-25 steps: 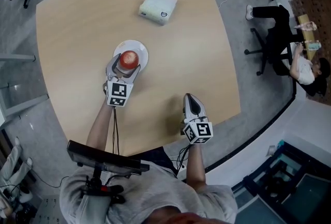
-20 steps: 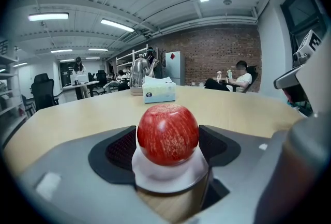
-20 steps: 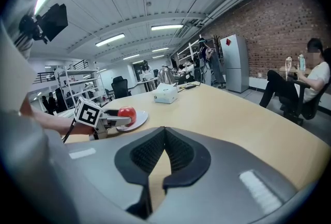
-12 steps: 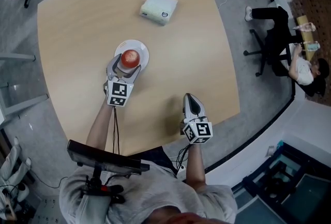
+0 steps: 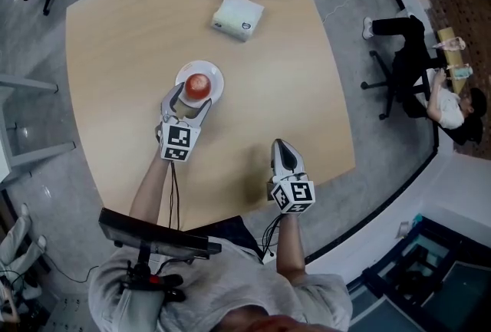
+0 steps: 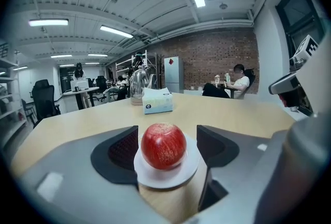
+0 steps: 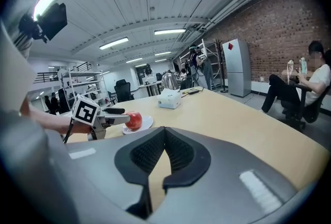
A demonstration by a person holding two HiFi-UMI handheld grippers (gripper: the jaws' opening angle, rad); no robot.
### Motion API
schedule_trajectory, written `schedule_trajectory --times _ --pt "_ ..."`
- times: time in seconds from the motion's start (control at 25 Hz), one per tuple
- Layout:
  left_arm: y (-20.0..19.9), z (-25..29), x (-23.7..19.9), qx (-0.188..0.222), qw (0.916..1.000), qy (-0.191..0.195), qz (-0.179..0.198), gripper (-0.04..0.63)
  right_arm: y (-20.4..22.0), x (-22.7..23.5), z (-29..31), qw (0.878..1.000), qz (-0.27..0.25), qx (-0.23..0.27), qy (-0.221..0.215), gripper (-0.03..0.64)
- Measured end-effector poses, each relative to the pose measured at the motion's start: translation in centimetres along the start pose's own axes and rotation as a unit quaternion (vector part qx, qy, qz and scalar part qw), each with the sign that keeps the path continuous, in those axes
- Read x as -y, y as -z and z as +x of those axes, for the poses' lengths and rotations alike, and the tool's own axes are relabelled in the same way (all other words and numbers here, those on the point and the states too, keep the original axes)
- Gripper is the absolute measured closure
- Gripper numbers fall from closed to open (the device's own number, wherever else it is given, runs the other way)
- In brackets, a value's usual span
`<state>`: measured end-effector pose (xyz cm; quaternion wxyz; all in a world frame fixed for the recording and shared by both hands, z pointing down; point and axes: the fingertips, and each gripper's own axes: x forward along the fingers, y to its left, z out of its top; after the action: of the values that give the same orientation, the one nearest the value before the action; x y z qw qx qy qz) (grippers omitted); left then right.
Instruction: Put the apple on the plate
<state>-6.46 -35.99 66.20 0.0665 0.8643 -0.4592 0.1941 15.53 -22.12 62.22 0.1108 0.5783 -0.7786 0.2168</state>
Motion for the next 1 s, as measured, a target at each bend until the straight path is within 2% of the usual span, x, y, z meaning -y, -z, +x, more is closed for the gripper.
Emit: schedule_trajectory --times 0.44,1.0 --pt "-1.9 -3.2 1.6 0.016 0.9998 0.011 0.0 0.286 -1.0 -1.0 -2.2 1.0 -0.007 0.021 0.0 0.611" --pt "-4.7 -9.7 1.5 0.045 0.9985 -0.029 -0.013 0.388 -2.6 -2.5 -4.4 0.998 -0.009 0.054 -0.003 0.611"
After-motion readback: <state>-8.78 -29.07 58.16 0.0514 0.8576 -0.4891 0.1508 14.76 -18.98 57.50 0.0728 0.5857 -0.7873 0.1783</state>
